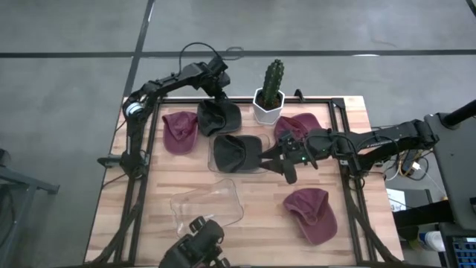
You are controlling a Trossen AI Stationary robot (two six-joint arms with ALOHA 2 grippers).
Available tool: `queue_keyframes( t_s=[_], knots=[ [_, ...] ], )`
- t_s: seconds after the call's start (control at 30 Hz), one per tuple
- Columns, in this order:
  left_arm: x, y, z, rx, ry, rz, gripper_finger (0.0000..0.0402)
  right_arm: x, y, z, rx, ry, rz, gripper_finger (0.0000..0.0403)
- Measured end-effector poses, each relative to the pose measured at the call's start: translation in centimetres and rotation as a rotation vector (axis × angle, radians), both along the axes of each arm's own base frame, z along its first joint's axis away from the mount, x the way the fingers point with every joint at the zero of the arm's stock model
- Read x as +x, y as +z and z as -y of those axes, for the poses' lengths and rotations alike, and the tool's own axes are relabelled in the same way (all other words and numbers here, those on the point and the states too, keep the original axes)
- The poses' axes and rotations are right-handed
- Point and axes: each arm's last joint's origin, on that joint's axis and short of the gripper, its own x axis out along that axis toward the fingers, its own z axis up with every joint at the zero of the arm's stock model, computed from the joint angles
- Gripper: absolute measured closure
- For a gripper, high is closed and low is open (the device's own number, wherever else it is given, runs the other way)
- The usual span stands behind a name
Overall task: Pick & Place hat
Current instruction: Put the black cap into the top transparent bin
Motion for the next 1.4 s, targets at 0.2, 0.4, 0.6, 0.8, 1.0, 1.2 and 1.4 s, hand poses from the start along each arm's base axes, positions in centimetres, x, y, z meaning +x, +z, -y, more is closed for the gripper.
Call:
queue_keyframes(
  t_s=[0.2, 0.4, 0.6, 0.8, 1.0, 1.2, 1.4],
  knots=[
    [-0.2, -0.3, -0.3, 0.01, -0.073, -0.025, 0.028, 0.0, 0.0, 0.2, -0.009, -0.05, 0.001, 0.0188],
    [0.0, -0.6, -0.3, -0.008, -0.094, -0.015, 0.028, 0.0, 0.0, 0.1, -0.009, -0.05, 0.001, 0.0188],
    [0.0, -0.7, -0.3, -0.028, -0.103, -0.004, 0.028, 0.0, 0.0, 0.2, -0.013, -0.074, 0.002, 0.0188],
    [-0.2, -1.1, -0.2, -0.045, -0.111, -0.008, 0.028, 0.0, 0.0, 0.2, -0.013, -0.075, 0.002, 0.0188],
    [-0.7, -3.0, 0.1, -0.075, -0.107, -0.064, 0.028, 0.0, 0.0, 0.2, -0.013, -0.075, 0.002, 0.0188],
    [-1.1, -4.2, 0.4, -0.101, -0.105, -0.087, 0.028, 0.0, 0.0, 0.2, -0.013, -0.075, 0.002, 0.0188],
    [-1.1, -4.4, 0.4, -0.083, -0.104, -0.106, 0.0281, 0.0, 0.0, 0.3, -0.016, -0.093, 0.003, 0.0188]
  ],
)
